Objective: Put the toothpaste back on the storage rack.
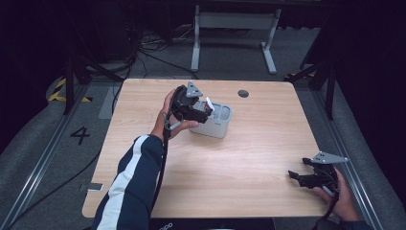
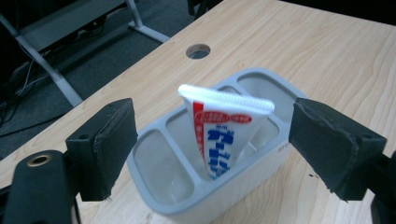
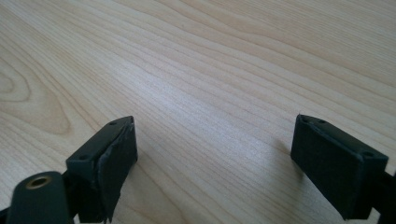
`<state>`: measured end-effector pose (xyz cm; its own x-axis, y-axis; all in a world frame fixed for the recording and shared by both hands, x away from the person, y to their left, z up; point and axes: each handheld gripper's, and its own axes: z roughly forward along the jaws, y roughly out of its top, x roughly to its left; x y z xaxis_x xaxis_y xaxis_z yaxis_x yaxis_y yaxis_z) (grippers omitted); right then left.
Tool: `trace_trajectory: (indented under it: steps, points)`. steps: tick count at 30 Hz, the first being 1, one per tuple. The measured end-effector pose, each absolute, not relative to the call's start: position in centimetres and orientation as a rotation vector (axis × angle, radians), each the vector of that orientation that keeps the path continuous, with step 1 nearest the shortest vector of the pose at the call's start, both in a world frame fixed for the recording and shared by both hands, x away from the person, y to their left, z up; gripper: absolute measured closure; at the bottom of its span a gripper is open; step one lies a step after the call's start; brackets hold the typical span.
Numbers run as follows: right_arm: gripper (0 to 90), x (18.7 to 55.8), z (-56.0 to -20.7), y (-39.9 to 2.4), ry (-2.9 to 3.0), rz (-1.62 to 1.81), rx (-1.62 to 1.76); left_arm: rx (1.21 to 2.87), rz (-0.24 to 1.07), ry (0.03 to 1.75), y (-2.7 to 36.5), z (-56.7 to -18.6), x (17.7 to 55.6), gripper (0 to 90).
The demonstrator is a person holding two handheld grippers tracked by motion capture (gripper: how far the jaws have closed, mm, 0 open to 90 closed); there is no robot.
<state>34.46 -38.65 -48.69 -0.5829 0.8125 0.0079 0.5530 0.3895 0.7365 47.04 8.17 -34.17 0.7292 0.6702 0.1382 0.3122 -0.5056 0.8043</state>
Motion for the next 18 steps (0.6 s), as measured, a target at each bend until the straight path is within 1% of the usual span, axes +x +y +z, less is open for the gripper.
trace_trajectory:
  steps: [5,18]
  points:
    - [14.9,34.5,-48.7,-38.6,2.299,1.016,1.186,2.139,0.595,0.732,9.3,-34.3,46.3,15.9]
    - [14.8,34.5,-48.7,-38.6,2.3,1.015,1.184,2.223,0.62,0.698,12.2,-35.6,43.6,16.2]
